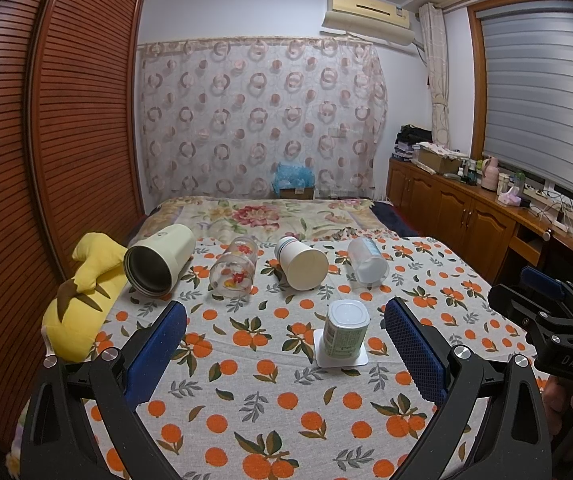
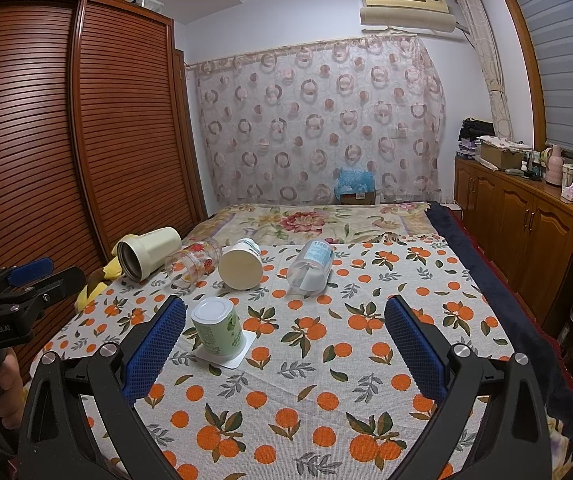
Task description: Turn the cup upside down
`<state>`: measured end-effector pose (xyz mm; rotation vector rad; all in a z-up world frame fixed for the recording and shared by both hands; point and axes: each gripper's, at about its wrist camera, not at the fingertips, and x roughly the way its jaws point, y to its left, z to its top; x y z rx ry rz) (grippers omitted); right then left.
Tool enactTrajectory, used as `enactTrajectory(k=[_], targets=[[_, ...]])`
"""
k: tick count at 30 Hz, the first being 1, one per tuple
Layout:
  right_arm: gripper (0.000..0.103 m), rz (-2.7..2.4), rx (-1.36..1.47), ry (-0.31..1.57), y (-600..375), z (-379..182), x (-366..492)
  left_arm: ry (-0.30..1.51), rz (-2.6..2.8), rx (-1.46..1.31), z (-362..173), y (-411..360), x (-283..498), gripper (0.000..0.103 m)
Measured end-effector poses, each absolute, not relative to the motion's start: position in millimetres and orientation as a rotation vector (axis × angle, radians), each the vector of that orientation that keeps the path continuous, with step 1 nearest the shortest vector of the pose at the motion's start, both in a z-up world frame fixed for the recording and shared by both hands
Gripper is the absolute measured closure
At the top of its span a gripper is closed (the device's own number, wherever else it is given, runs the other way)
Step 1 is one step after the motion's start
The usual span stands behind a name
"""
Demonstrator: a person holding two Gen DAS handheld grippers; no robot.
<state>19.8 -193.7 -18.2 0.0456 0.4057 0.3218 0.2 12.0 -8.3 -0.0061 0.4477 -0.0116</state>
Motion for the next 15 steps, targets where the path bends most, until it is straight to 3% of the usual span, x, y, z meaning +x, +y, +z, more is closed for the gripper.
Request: enactTrajectory(k=[15], targets=[[0.002, 0.322, 0.046, 0.406, -193.9, -18.2, 19.7, 0.447, -0.011, -0.007, -8.8, 12.3, -0.1, 0.007]])
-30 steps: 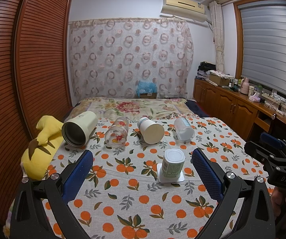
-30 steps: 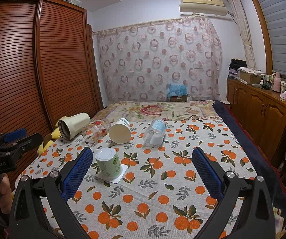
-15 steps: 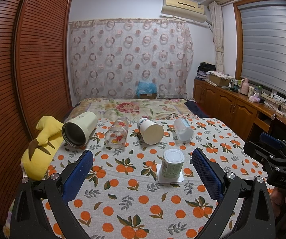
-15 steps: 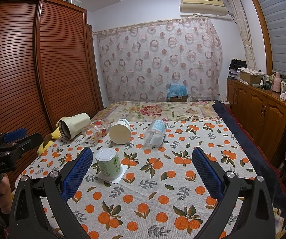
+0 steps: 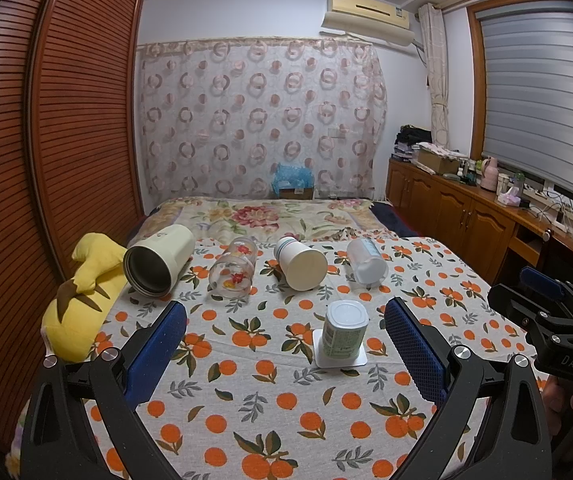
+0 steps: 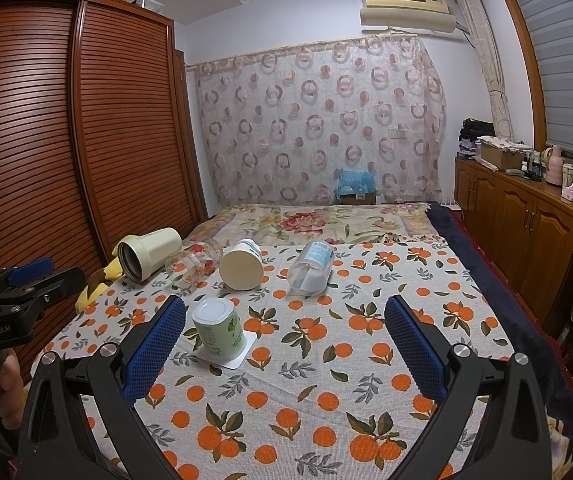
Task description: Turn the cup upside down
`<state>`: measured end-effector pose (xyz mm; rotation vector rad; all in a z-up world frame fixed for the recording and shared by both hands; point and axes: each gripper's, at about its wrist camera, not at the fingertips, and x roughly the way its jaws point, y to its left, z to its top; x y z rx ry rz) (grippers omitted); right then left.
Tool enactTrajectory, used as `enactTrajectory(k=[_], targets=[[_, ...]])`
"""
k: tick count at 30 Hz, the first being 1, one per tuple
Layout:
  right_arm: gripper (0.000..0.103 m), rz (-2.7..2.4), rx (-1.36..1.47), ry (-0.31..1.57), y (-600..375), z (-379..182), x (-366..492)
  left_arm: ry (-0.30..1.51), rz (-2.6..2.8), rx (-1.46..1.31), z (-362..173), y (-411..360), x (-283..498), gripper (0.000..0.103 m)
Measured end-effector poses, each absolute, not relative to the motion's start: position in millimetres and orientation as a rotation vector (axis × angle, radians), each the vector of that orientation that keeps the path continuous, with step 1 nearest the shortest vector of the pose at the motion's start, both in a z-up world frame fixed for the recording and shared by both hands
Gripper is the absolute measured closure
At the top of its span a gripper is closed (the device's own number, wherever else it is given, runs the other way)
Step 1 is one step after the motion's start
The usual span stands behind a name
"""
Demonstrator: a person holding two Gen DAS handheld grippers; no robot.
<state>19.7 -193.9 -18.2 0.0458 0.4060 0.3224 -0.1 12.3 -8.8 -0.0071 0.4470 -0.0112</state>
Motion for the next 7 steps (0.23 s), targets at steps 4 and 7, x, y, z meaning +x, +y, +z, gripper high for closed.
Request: enactTrajectory(k=[4, 7], targets=[[0.002, 0.322, 0.046, 0.405, -193.9, -18.2, 19.7, 0.447, -0.01, -0.009, -9.0, 12.6, 0.0, 0.007], [0.002, 0.322, 0.046, 0.405, -194.0, -18.3, 19.8, 0.445, -0.01, -0.006, -9.1, 12.2, -0.1, 0.007]])
